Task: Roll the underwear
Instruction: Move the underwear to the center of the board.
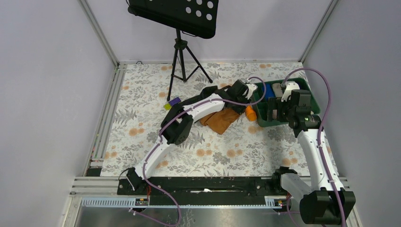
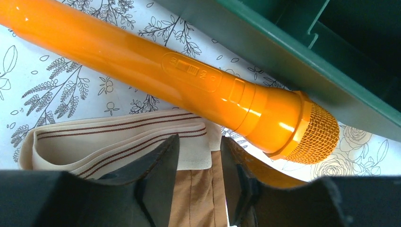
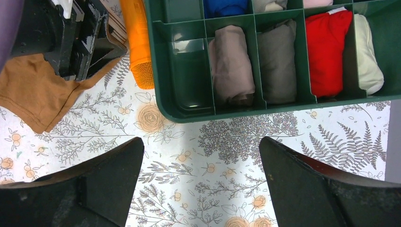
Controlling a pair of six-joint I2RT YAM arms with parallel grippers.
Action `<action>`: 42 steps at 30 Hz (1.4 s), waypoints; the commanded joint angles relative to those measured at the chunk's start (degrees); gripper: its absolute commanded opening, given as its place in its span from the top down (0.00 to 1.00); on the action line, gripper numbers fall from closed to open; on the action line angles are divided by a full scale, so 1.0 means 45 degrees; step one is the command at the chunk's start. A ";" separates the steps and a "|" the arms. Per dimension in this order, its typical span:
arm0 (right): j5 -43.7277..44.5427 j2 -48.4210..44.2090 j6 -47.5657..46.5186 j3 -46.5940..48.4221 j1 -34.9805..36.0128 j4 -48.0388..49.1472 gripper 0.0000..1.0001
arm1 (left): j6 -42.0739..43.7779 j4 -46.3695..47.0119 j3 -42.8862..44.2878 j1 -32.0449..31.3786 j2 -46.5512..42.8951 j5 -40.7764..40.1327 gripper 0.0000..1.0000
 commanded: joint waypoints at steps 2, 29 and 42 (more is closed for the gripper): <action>-0.0353 -0.0082 0.0140 -0.0067 -0.0048 0.0310 0.00 | -0.0206 0.0342 0.0463 -0.0079 -0.0076 -0.0178 0.55; -0.0679 -0.0432 0.0099 -0.0146 -0.0049 -0.0029 0.00 | 0.0230 0.0131 0.0147 -0.0259 -0.0646 -0.1683 0.84; -0.3724 0.1259 0.0427 0.0857 -0.0049 -0.0326 0.00 | -0.0782 0.0230 -0.3040 0.1656 -0.3772 0.1219 1.00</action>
